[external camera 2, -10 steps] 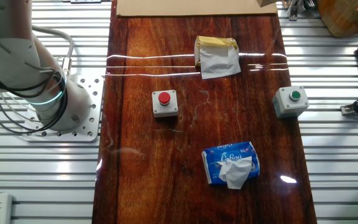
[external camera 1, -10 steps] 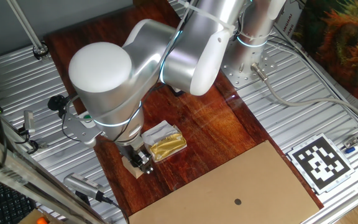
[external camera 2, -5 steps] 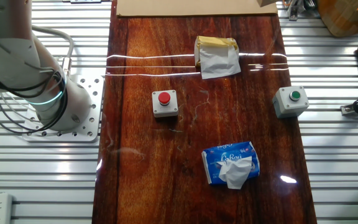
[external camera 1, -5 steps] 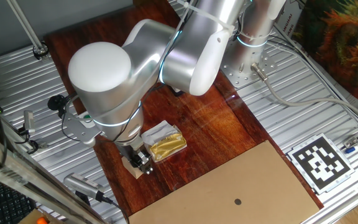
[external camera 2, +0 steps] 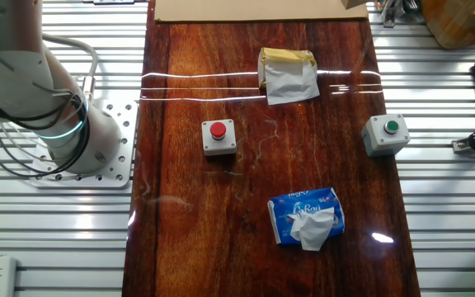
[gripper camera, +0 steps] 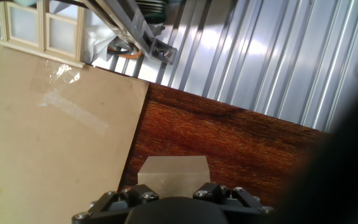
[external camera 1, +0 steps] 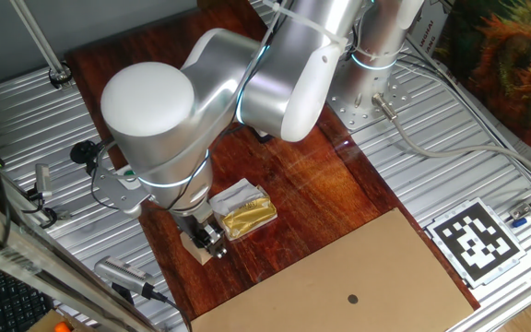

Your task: Grab the block and place it at the designated location

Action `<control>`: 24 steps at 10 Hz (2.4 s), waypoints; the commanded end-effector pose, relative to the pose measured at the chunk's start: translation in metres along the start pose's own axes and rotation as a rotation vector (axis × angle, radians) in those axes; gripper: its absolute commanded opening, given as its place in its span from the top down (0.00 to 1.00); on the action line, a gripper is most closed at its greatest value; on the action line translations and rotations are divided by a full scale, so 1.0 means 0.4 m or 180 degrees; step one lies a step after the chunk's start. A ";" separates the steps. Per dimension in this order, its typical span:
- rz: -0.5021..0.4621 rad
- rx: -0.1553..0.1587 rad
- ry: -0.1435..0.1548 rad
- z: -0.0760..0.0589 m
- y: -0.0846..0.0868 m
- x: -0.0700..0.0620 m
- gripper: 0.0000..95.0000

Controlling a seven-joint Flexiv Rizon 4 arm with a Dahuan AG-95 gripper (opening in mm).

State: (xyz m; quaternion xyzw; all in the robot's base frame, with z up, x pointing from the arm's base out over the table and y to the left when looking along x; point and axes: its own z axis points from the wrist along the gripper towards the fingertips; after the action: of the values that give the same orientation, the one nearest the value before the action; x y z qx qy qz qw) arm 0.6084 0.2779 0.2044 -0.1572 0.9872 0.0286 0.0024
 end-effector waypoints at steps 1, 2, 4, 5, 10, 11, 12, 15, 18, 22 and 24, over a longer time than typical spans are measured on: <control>0.0024 0.0006 -0.0020 0.000 -0.001 0.000 1.00; 0.0023 0.0006 -0.0021 -0.001 0.000 0.001 1.00; 0.0042 0.0011 -0.0012 -0.002 0.000 0.001 1.00; 0.0032 0.0016 -0.0021 -0.002 0.000 0.001 1.00; -0.0001 -0.0017 -0.0023 -0.004 -0.001 -0.008 1.00; 0.0047 -0.0082 -0.0040 0.005 0.000 0.011 1.00; 0.0070 -0.0151 -0.0069 0.019 0.003 0.050 1.00; 0.0109 -0.0173 -0.0035 0.026 0.015 0.133 1.00; 0.0117 -0.0172 -0.0058 0.057 0.036 0.226 1.00; 0.0161 -0.0167 -0.0075 0.091 0.072 0.306 1.00; 0.0187 -0.0159 -0.0079 0.107 0.096 0.334 1.00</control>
State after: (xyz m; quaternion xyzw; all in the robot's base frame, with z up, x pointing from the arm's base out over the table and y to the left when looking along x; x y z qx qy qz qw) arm 0.4653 0.2782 0.1605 -0.1261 0.9904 0.0552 0.0098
